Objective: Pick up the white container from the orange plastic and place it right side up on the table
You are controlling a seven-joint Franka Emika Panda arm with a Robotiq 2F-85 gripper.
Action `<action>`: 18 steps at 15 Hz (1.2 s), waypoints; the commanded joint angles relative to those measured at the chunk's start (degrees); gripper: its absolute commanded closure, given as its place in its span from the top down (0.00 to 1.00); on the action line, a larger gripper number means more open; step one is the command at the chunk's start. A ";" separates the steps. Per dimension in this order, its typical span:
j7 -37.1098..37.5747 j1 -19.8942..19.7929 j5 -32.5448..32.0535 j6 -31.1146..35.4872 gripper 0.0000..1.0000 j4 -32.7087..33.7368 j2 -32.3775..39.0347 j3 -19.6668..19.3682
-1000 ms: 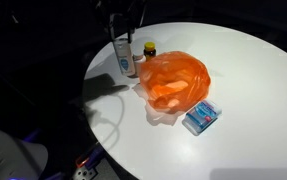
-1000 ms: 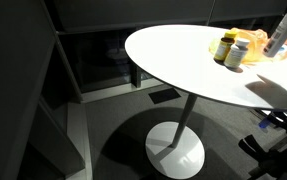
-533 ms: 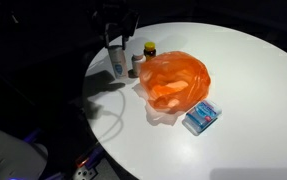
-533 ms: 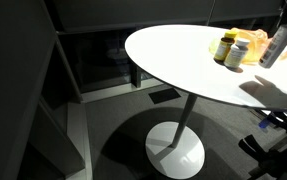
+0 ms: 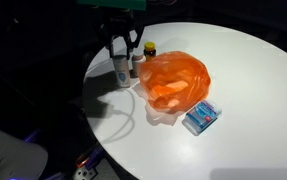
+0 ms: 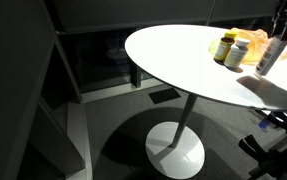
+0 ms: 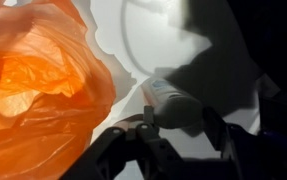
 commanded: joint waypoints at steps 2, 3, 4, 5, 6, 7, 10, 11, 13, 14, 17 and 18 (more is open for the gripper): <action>-2.11 -1.00 1.00 0.78 0.27 0.62 1.61 -0.30; -2.08 -1.11 0.84 0.77 0.27 0.58 1.58 -0.21; -2.03 -1.16 0.81 0.64 0.50 0.63 1.21 -0.14; -1.85 -1.18 0.59 0.52 0.77 0.52 0.85 -0.04; -1.69 -1.17 0.55 0.37 0.76 0.46 0.51 0.00; -1.59 -1.17 0.55 0.33 0.79 0.40 0.34 0.03; -0.04 -1.26 -0.13 -0.13 0.99 0.17 -0.74 0.26; 0.50 -1.31 -0.44 -0.09 1.00 0.10 -1.11 0.31; 1.67 -1.41 -1.14 -0.28 1.00 -0.04 -2.07 0.42; 2.05 -1.39 -1.23 -0.30 1.00 -0.09 -2.47 0.40; 1.77 -1.26 -0.60 -0.75 1.00 -0.18 -3.35 0.09; 0.93 -0.93 -0.20 0.33 1.00 0.20 -1.58 0.08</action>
